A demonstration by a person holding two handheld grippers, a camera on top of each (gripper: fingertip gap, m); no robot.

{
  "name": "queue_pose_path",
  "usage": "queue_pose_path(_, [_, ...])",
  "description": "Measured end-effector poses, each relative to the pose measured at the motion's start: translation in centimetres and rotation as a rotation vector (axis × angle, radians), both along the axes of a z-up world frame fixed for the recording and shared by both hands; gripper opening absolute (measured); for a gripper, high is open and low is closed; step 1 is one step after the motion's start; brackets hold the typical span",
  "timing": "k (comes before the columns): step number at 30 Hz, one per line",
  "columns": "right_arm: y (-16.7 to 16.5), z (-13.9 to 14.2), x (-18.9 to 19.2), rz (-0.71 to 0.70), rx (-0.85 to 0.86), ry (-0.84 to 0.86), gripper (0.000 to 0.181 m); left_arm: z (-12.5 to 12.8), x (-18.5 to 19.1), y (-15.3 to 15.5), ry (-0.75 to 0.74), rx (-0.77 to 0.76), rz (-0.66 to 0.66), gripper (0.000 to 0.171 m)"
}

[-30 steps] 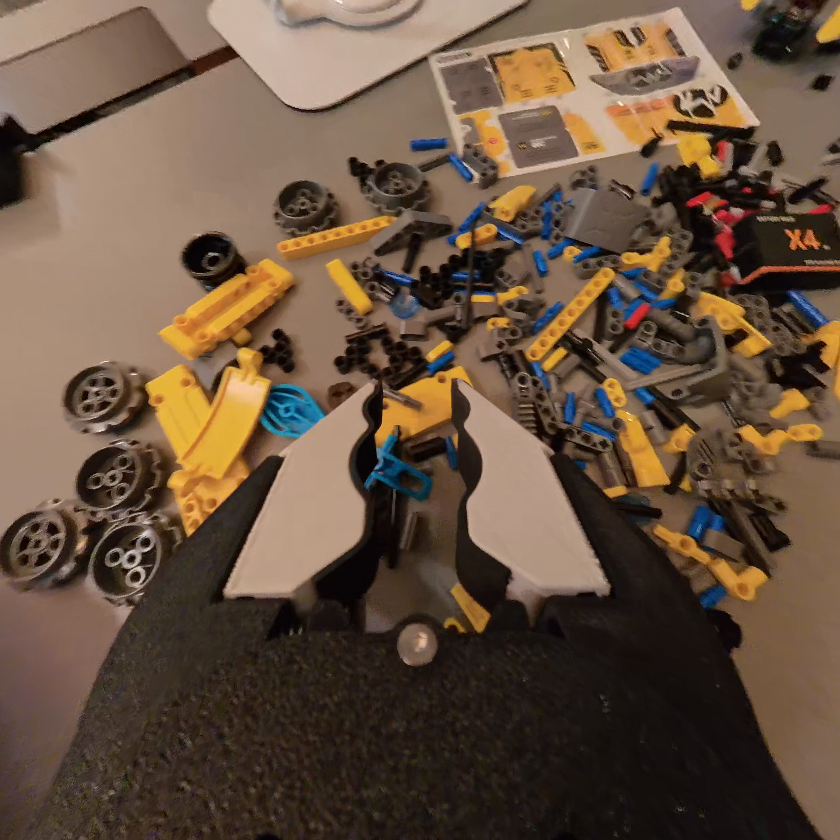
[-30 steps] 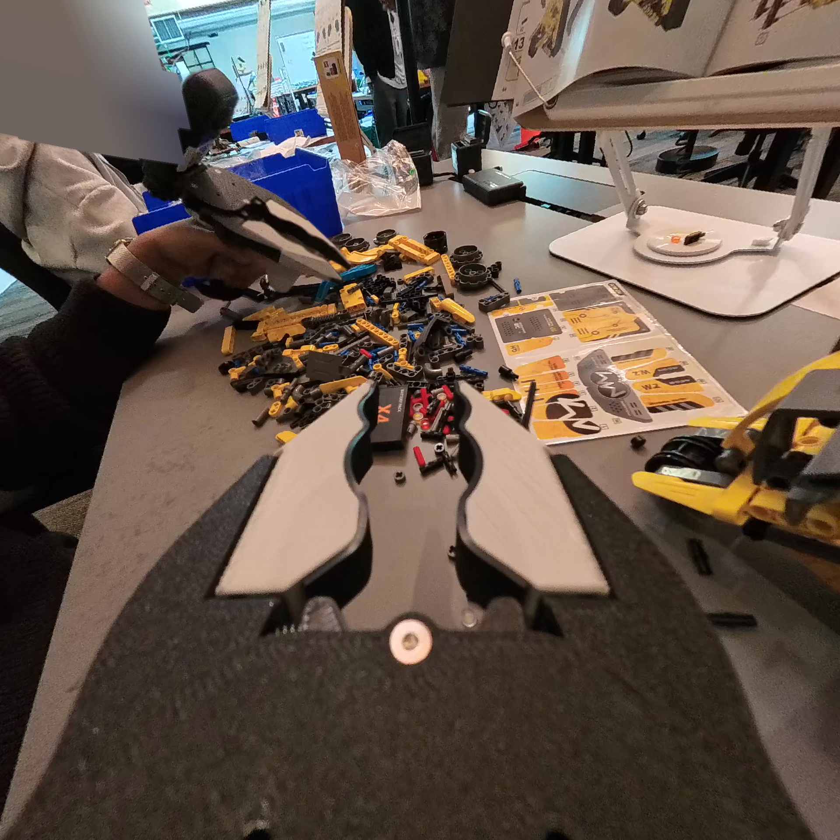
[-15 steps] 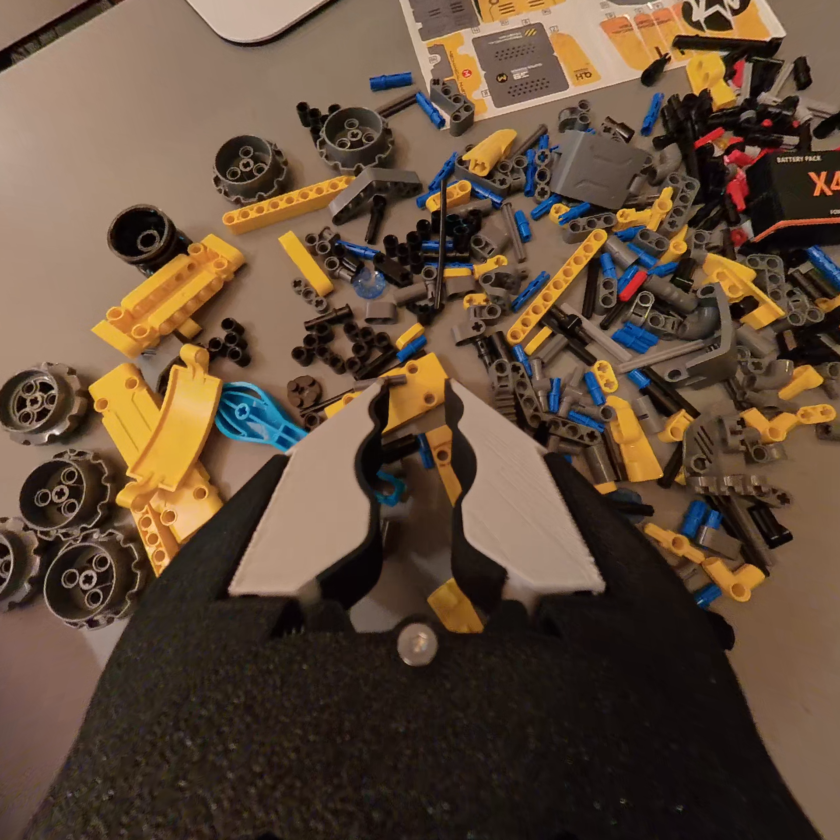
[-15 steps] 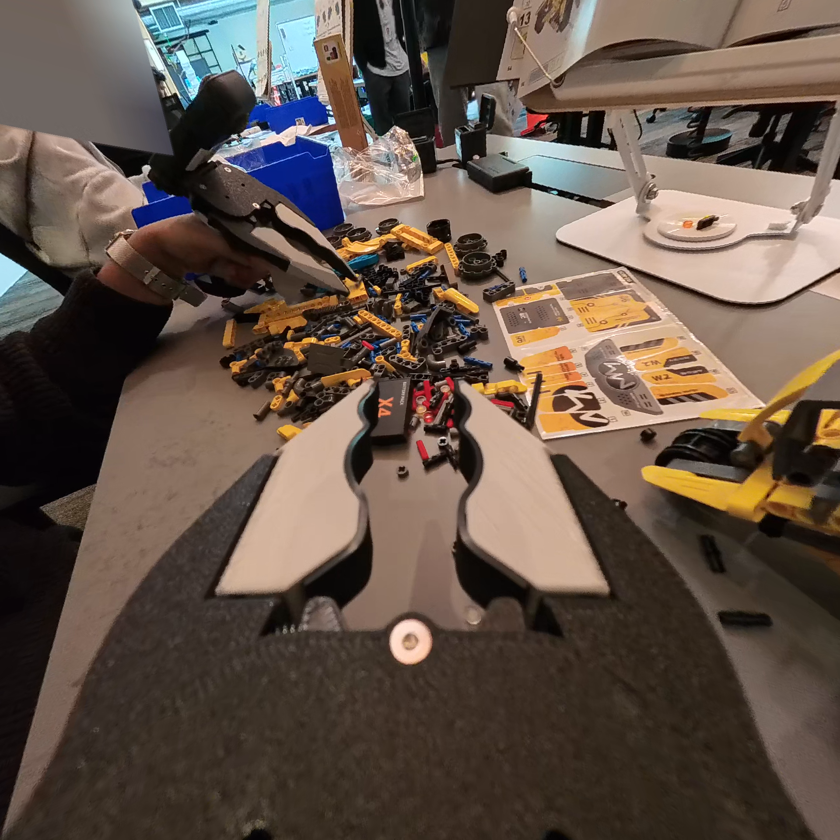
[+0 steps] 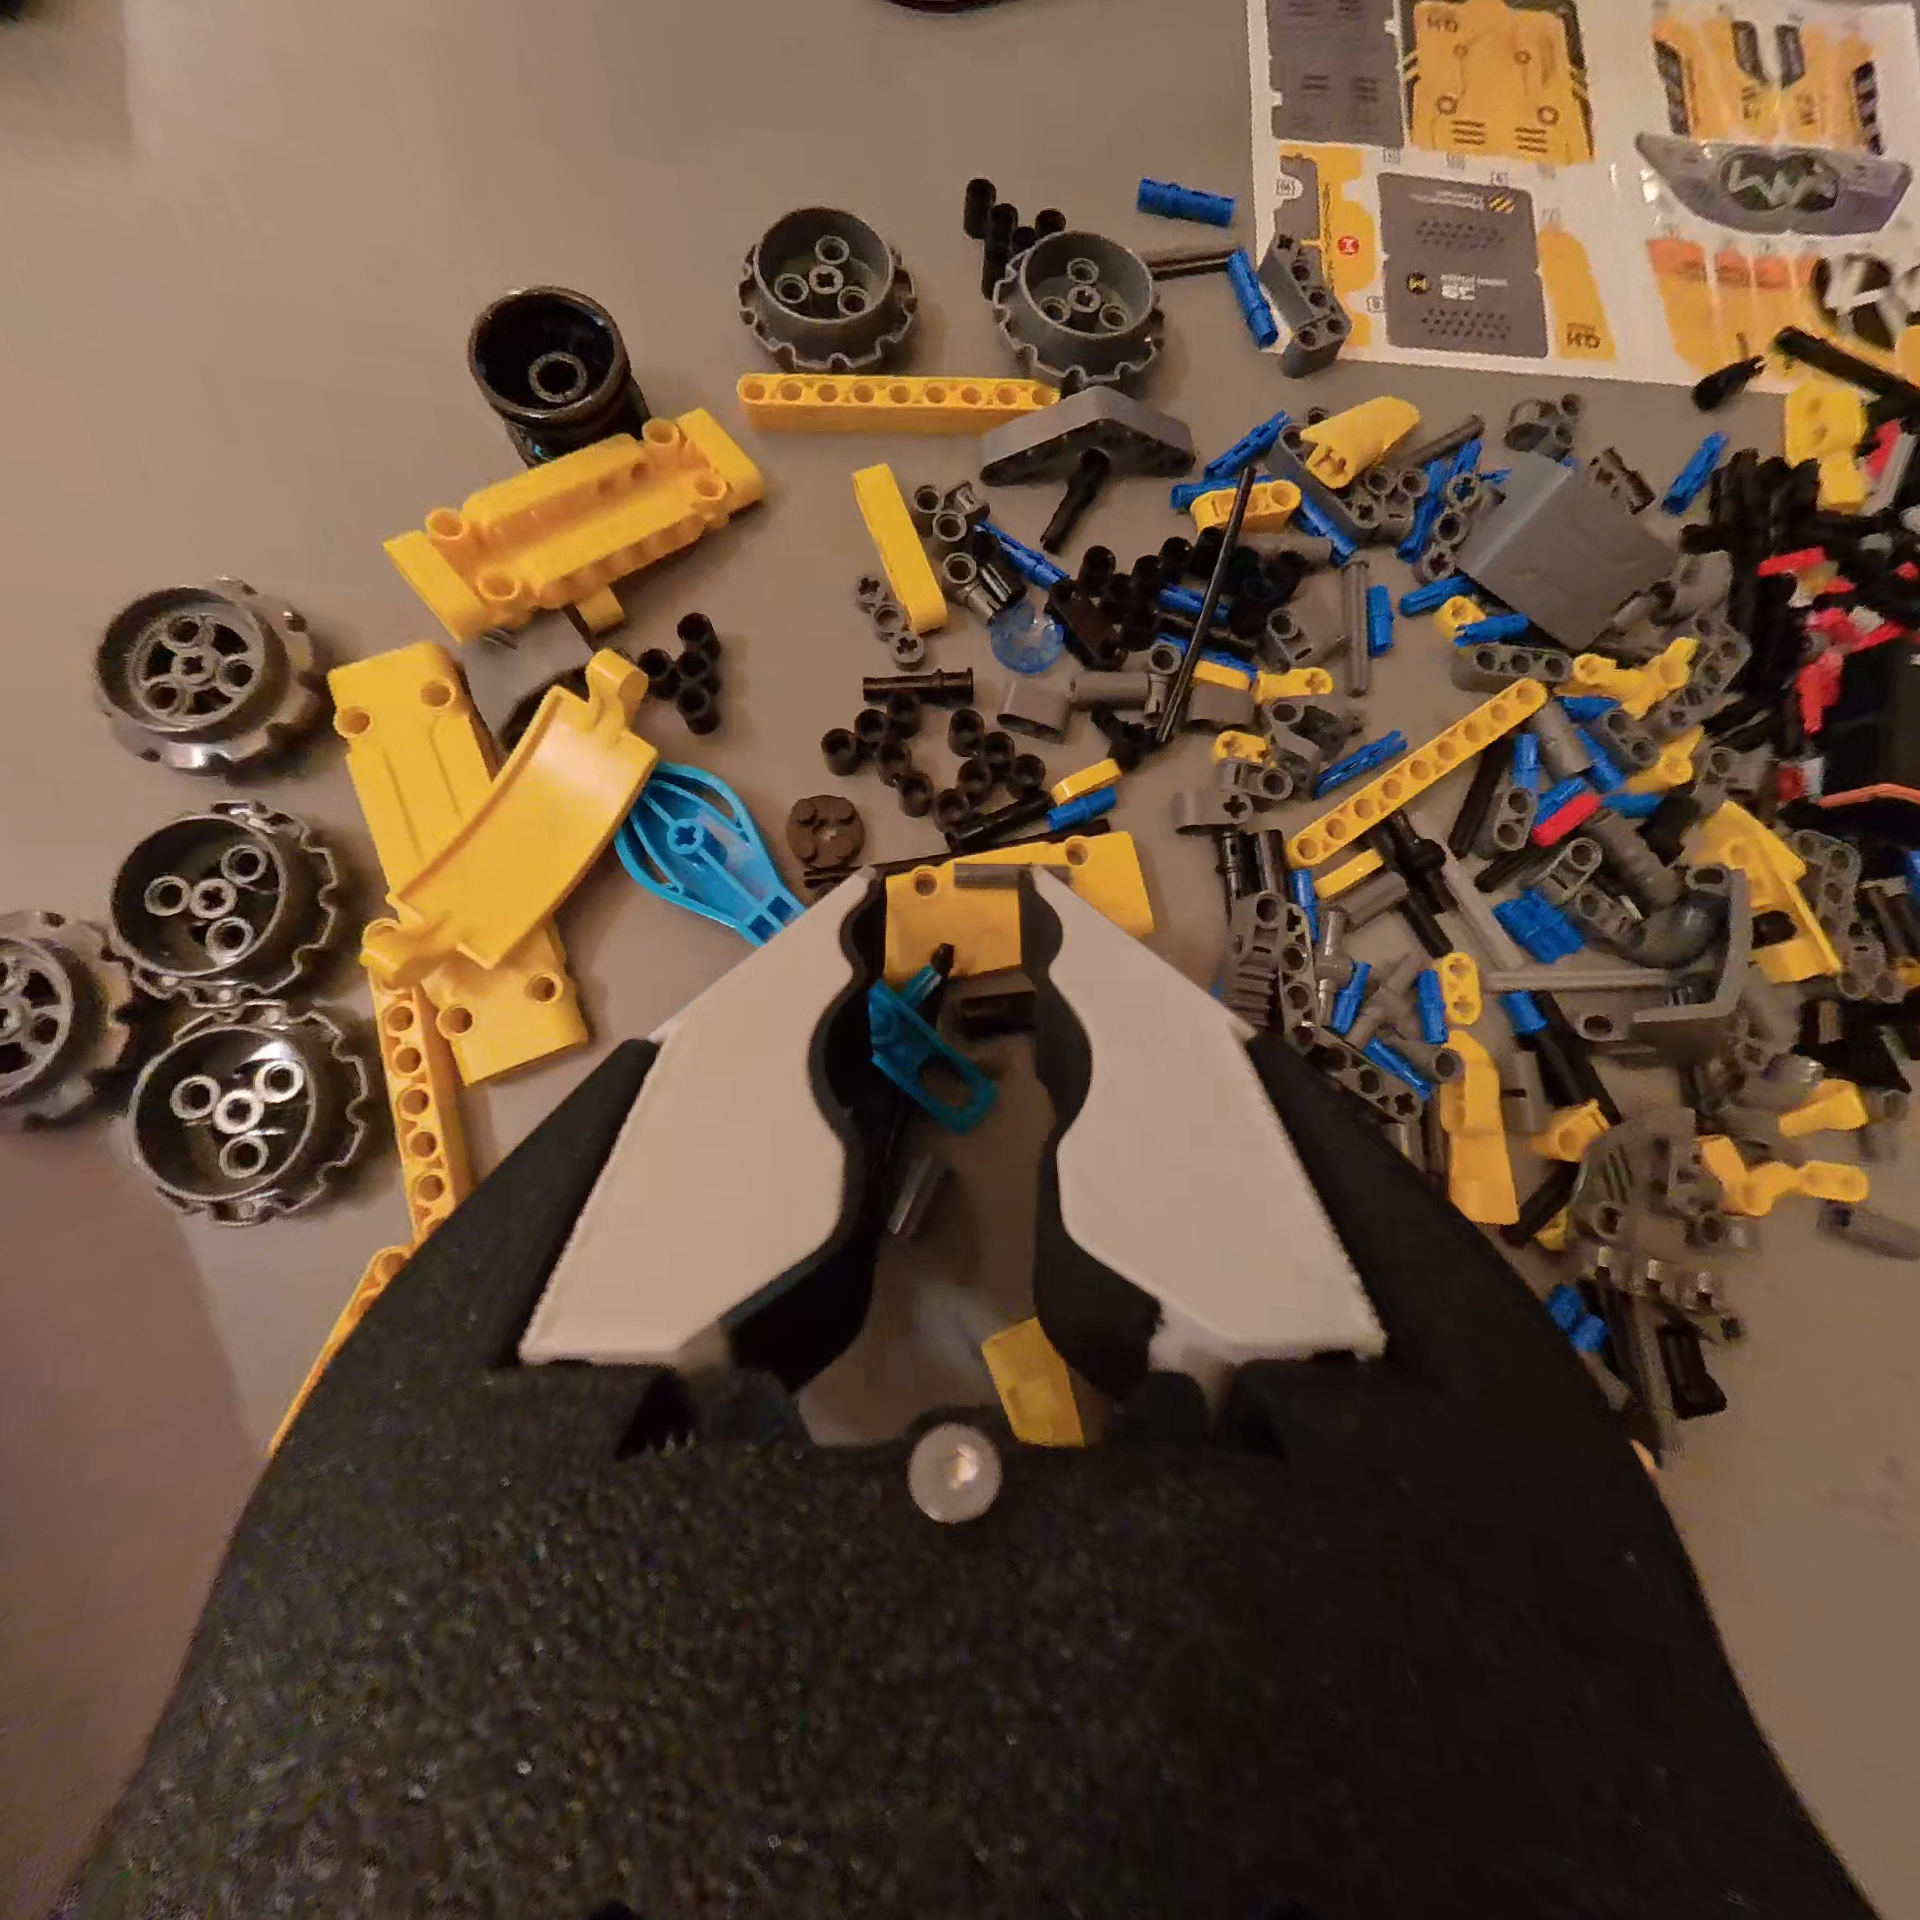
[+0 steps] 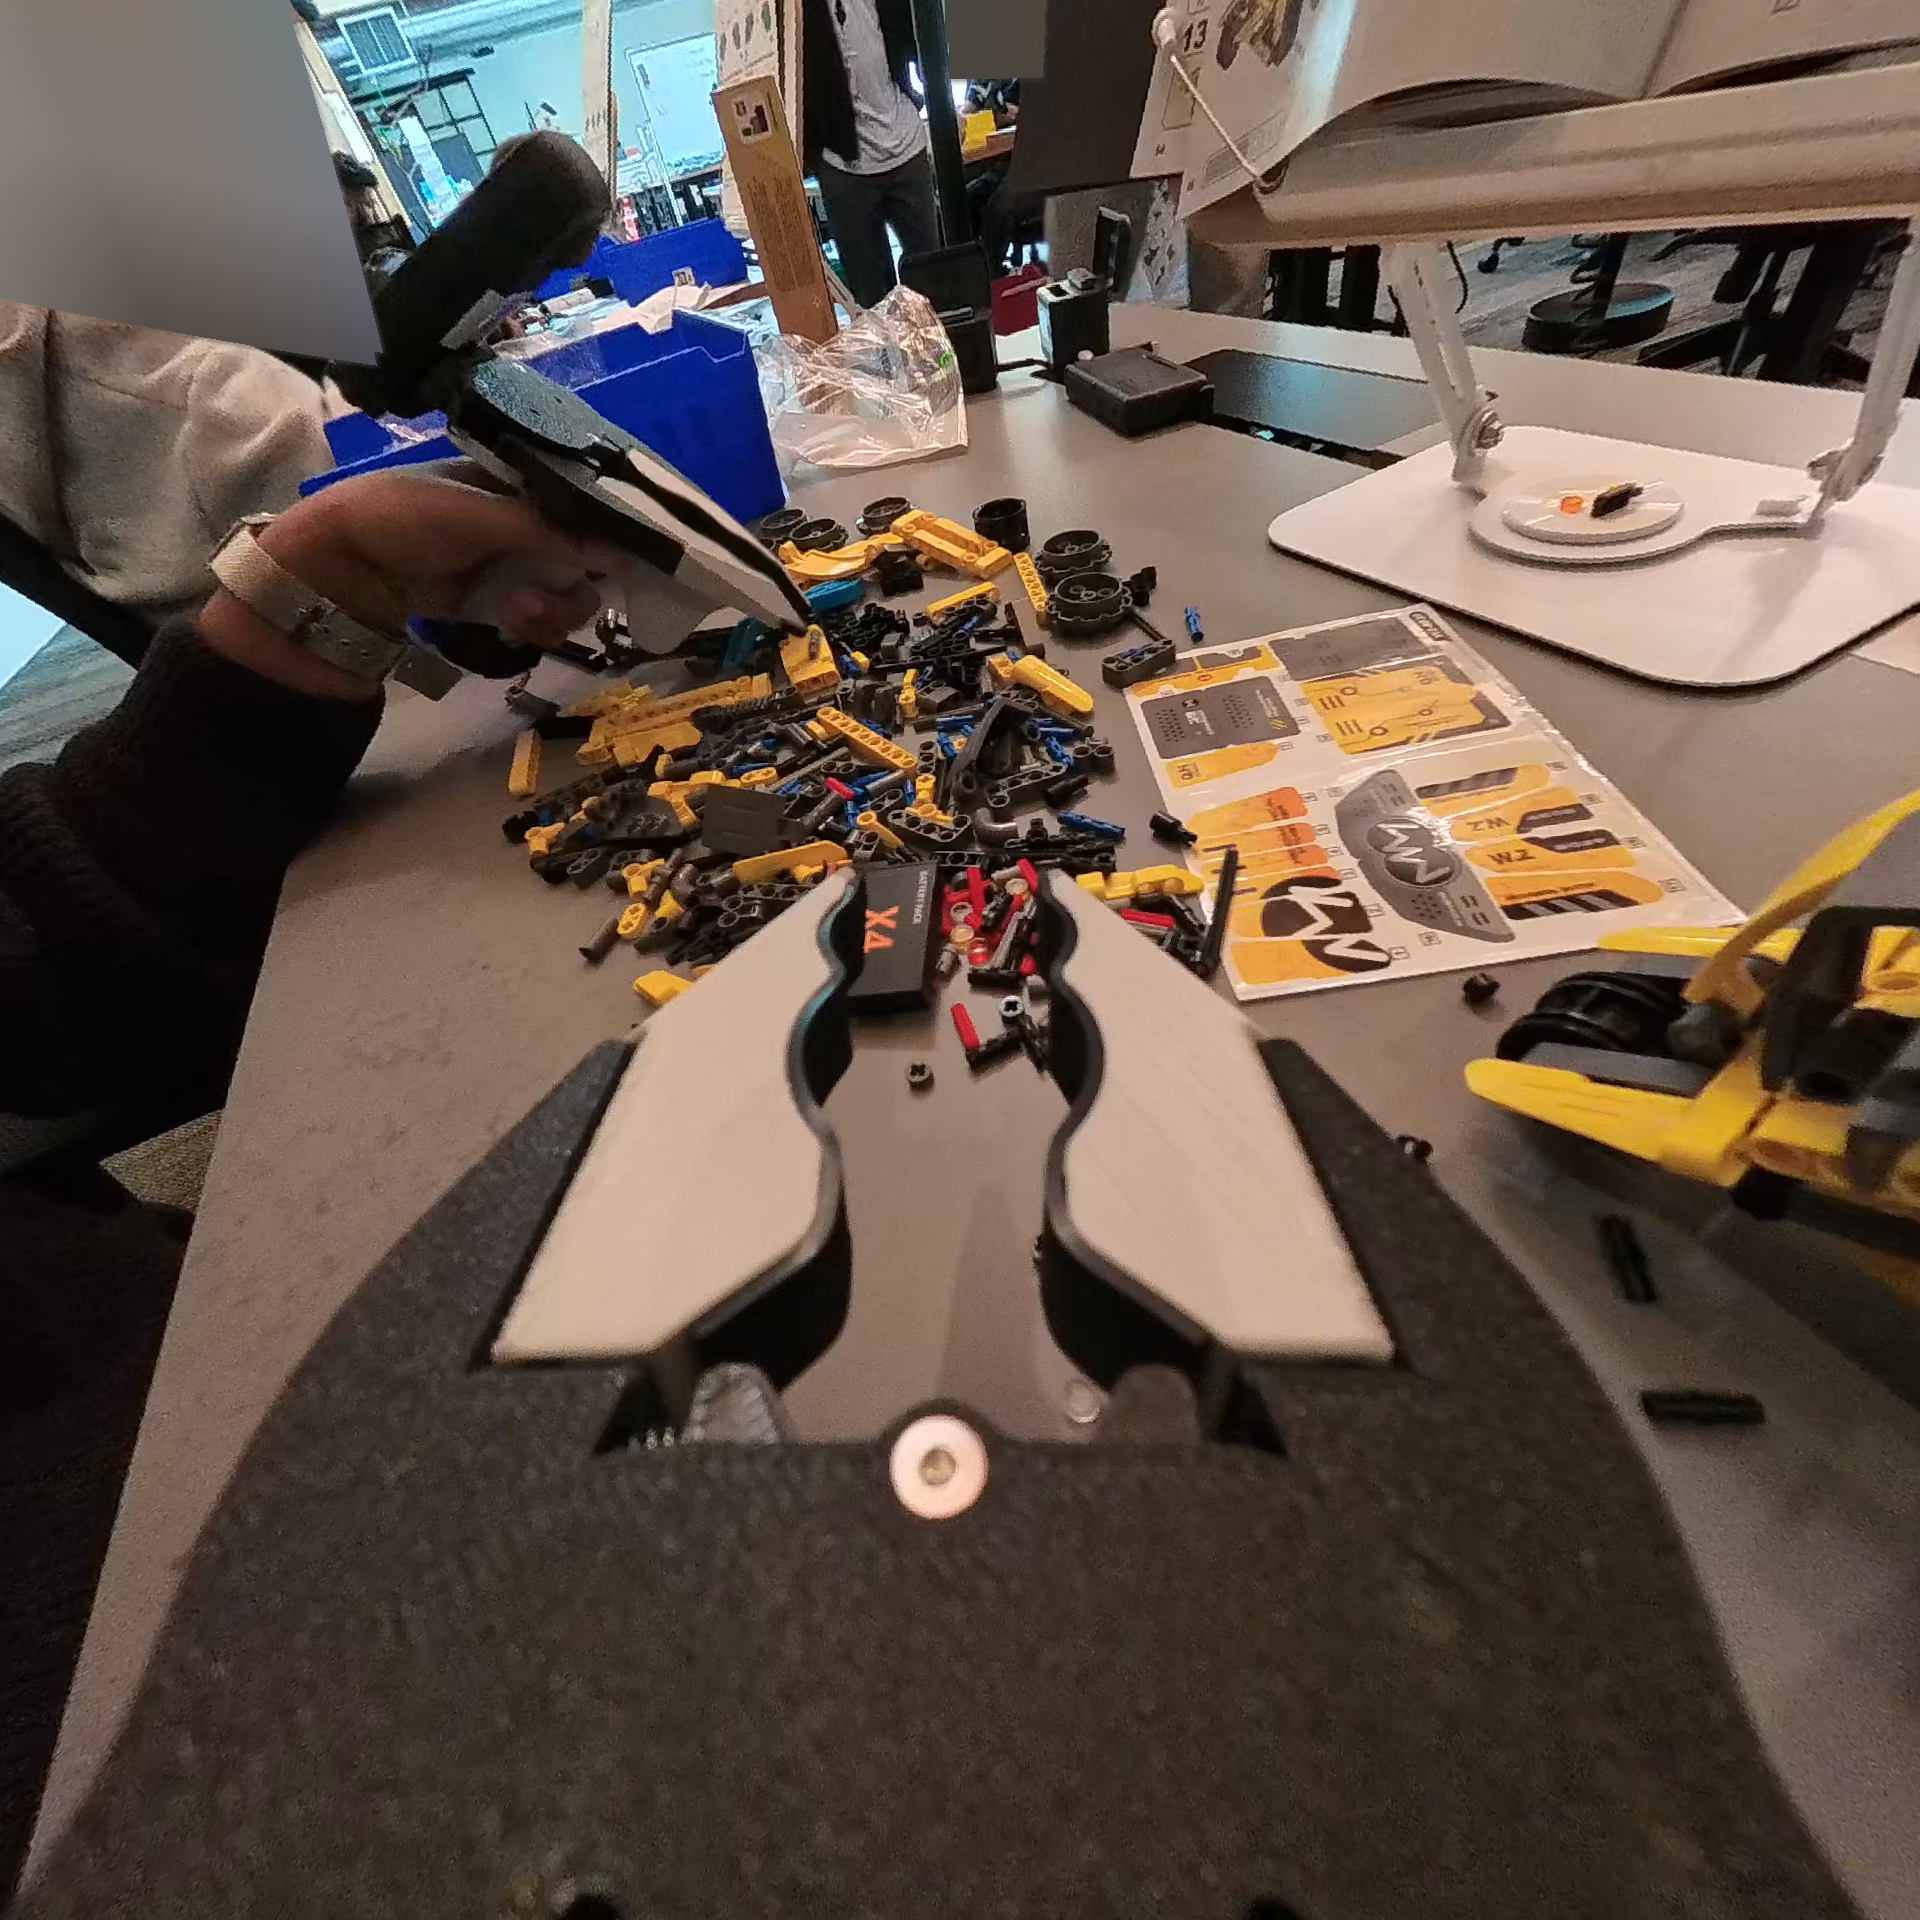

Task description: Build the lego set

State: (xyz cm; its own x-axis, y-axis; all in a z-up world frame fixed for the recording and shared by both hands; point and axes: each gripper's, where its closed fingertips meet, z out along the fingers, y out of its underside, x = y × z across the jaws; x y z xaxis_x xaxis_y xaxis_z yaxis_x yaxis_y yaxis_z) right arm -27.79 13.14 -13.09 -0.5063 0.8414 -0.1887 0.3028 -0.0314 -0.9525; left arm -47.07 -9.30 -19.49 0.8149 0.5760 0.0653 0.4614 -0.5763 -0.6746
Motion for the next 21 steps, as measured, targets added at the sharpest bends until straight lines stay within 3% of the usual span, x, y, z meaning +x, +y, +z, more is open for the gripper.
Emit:
queue_pose_path(12, [-0.6, 0.0, 0.3, 0.018, 0.004, -0.005, 0.032, -0.6, -0.2, 0.3, 0.084, -0.096, -0.007, 0.022])
queue_pose_path(21, [-0.5, 0.1, 0.4, 0.017, 0.005, -0.003, 0.032, 0.6, -1.0, 0.0, 0.123, -0.062, 0.043, 0.021])
